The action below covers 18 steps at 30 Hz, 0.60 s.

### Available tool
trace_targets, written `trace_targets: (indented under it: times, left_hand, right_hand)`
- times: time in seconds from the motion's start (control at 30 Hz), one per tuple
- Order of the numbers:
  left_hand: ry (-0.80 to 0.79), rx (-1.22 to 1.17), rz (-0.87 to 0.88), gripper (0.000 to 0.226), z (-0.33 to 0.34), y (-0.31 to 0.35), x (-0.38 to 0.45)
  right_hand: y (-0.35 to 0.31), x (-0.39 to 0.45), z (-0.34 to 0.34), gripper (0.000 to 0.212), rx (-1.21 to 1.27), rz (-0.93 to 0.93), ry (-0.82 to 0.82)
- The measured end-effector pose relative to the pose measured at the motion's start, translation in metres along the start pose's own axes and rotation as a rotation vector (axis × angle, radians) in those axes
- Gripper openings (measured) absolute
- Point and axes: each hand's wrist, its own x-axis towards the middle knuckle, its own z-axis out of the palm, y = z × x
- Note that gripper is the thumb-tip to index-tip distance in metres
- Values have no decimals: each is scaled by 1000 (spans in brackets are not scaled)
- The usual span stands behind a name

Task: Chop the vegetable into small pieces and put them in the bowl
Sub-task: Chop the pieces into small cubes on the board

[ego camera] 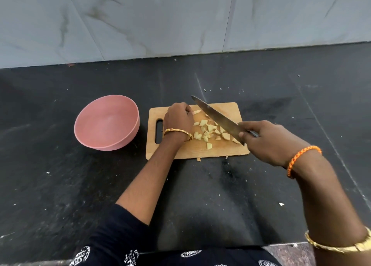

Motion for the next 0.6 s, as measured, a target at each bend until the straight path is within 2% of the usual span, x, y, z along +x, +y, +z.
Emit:
trace_targets:
  times: [0.3,0.43,0.6]
  left_hand:
    - [54,23,-35,14,1,-1,-5]
    - [79,66,-37,12,2,2,-8]
    - [45,39,-150,11,-1,8,-4]
  right_hand:
    - [-9,6,14,40,25,-10,-57]
    - [-11,8,14,41,-45,-18,-55]
    - [-7,5,5,46,-92,26,-74]
